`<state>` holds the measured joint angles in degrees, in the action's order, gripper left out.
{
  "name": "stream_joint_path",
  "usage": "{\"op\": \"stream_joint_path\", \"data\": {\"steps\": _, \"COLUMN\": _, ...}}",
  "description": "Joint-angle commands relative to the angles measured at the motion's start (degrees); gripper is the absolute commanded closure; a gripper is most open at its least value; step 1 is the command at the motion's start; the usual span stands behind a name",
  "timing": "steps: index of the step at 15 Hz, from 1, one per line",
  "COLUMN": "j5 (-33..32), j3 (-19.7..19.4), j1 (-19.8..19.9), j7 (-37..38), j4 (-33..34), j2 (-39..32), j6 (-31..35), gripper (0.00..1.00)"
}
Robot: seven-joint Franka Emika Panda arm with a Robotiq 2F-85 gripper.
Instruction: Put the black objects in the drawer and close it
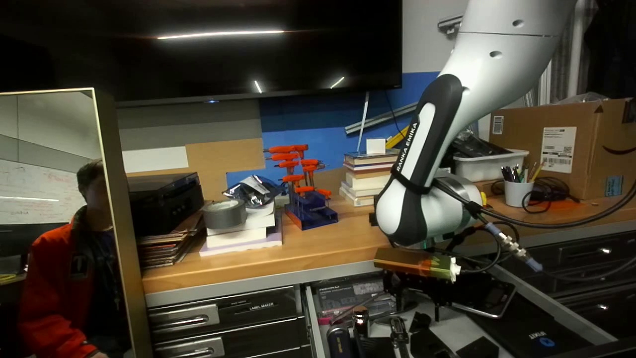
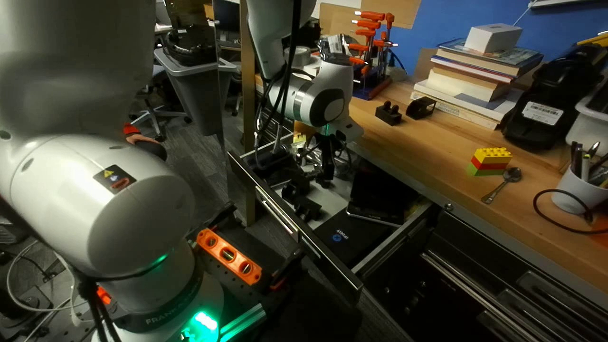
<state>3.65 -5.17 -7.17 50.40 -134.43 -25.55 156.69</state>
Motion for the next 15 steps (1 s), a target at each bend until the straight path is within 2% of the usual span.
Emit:
{"op": "stream_joint_path", "data": {"steps": 1, "j5": -2.3, "j3": -3.2, "j1": -3.3, "j7": 1.6, "j4": 0.1, "j2": 4.5, "j6": -2.3, "gripper": 0.0}}
{"op": "stream_joint_path", "data": {"steps": 5, "j5": -10.2, "j3": -6.5, "j1": -6.0, "j7": 3.2, "j4": 3.2, "j2": 9.6, "j6": -8.4, "gripper": 0.0}}
{"op": "stream_joint_path", "data": {"steps": 11, "j5": -13.8, "j3": -2.6, "j1": -2.1, "j7": -1.3, "j4": 11.3, "j2": 14.4, "j6": -18.4, "gripper": 0.0}}
{"op": "stream_joint_path", "data": {"steps": 15, "j5": -15.1, "j3": -1.6, "j1": 0.0, "j7": -6.3, "j4": 17.0, "j2": 12.1, "j6": -18.8, "gripper": 0.0}}
